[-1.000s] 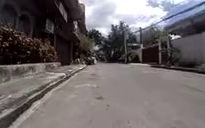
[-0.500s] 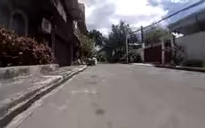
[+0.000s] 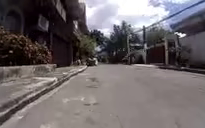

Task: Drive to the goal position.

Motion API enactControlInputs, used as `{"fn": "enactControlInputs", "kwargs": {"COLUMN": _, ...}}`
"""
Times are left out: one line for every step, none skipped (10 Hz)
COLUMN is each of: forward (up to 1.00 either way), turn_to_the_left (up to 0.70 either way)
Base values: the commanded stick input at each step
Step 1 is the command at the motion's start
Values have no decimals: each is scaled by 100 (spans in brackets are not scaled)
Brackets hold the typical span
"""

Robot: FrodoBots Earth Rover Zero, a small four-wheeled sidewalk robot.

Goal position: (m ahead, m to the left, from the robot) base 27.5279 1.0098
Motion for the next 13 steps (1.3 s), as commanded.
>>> {"fn": "enactControlInputs", "kwargs": {"forward": 85, "turn_to_the_left": 0}}
{"fn": "enactControlInputs", "kwargs": {"forward": 85, "turn_to_the_left": 0}}
{"fn": "enactControlInputs", "kwargs": {"forward": 85, "turn_to_the_left": 0}}
{"fn": "enactControlInputs", "kwargs": {"forward": 85, "turn_to_the_left": 0}}
{"fn": "enactControlInputs", "kwargs": {"forward": 85, "turn_to_the_left": 0}}
{"fn": "enactControlInputs", "kwargs": {"forward": 85, "turn_to_the_left": 0}}
{"fn": "enactControlInputs", "kwargs": {"forward": 85, "turn_to_the_left": 0}}
{"fn": "enactControlInputs", "kwargs": {"forward": 85, "turn_to_the_left": 0}}
{"fn": "enactControlInputs", "kwargs": {"forward": 85, "turn_to_the_left": 0}}
{"fn": "enactControlInputs", "kwargs": {"forward": 85, "turn_to_the_left": 0}}
{"fn": "enactControlInputs", "kwargs": {"forward": 85, "turn_to_the_left": 0}}
{"fn": "enactControlInputs", "kwargs": {"forward": 85, "turn_to_the_left": 0}}
{"fn": "enactControlInputs", "kwargs": {"forward": 85, "turn_to_the_left": 0}}
